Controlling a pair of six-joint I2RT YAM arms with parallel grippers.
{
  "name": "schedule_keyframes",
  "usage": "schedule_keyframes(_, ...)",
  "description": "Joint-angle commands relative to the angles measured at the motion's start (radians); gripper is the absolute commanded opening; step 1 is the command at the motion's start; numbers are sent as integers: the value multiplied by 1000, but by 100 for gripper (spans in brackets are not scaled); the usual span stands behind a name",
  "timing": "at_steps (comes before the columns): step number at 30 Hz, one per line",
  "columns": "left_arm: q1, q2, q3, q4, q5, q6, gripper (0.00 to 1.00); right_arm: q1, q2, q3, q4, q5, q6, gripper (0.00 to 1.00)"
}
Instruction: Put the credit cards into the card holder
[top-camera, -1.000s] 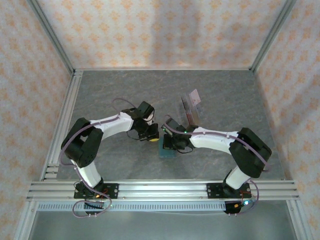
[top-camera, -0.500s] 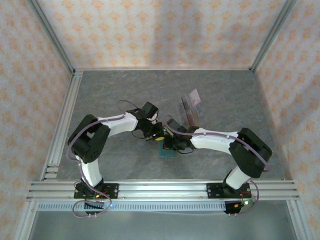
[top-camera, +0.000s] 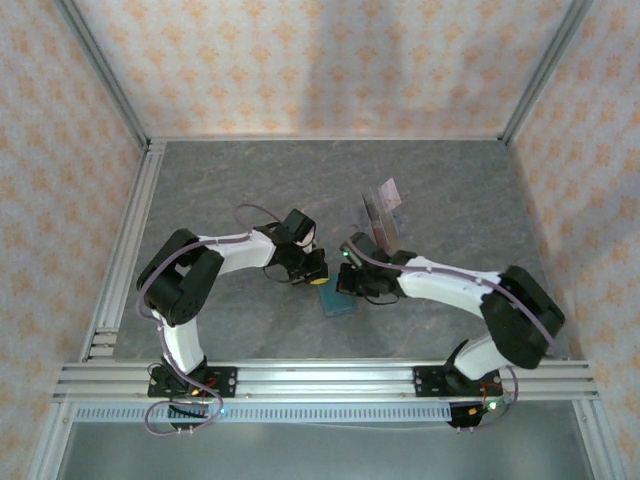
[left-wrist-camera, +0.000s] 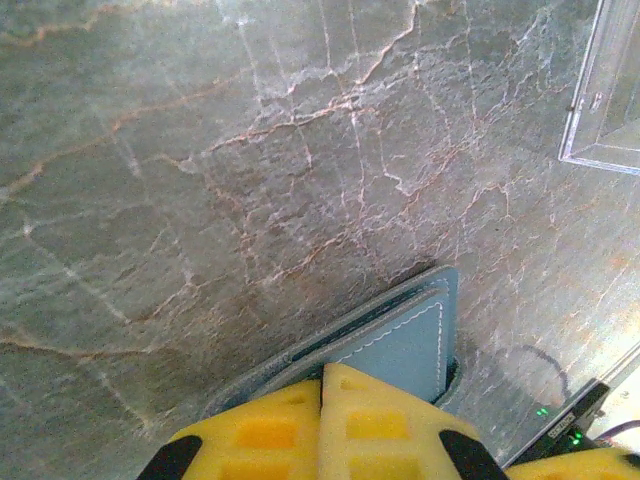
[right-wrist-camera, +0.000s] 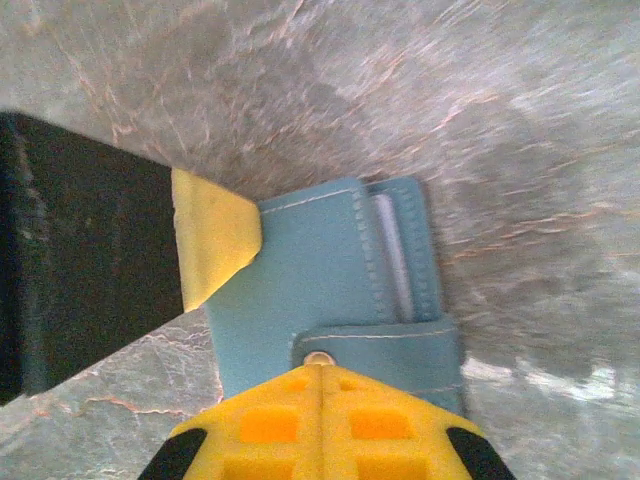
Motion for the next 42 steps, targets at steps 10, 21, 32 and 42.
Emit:
schedule_keyframes(10, -13, 58, -28, -172, -115, 80, 0, -11, -122, -83, -77, 68, 6, 0)
schedule_keyframes(21, -12, 90, -4, -192, -91, 98, 0, 91, 71, 126, -123, 103, -89, 37)
schedule_keyframes(32, -14, 129, 19, -214, -69, 125, 0, 141, 198, 204, -175, 198, -161, 46)
schedule_keyframes(42, -9, 148, 48, -248, -60, 155, 0, 207, 296, 215, -188, 350, -166, 38)
